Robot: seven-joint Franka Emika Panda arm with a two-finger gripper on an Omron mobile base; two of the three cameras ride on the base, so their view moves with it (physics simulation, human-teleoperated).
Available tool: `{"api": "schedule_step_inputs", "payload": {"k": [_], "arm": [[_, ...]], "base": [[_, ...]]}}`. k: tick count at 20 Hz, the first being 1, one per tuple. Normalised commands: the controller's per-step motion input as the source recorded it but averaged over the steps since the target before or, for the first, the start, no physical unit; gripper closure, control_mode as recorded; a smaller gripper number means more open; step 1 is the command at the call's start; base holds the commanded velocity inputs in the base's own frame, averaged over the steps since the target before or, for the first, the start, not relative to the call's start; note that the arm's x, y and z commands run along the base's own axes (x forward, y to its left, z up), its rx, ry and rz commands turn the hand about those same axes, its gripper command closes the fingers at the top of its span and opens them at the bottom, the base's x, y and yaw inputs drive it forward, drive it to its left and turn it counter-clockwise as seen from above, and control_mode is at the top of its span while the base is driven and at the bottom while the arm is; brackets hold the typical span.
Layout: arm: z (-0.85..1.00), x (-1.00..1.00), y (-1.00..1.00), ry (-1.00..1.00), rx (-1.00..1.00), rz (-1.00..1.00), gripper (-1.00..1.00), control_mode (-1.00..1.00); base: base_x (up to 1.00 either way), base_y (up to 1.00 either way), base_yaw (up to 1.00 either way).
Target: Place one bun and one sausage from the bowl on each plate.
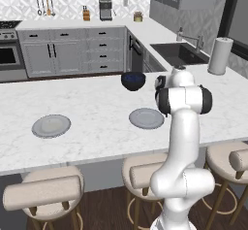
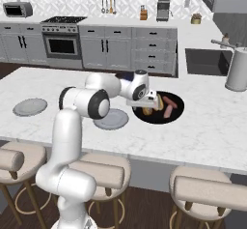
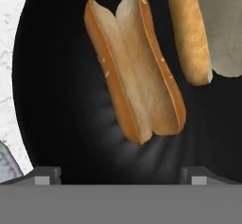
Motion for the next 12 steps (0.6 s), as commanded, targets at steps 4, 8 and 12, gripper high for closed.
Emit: {"api": "schedule_step_inputs", "payload": {"k": [4,8,12], "arm": [[0.00,0.03,-0.20,-0.03,0.00,-0.04,-1.00,-1.00],[-0.32,0.12,-0.06,-0.04,0.00,-0.02,-1.00,-1.00],[-0.54,0.14,0.00,-0.08,0.00,0.00,-1.00,-1.00]], "base": [[0.00,0.00,0.00],[0.00,0.00,0.00],[0.00,0.00,0.00]]}}
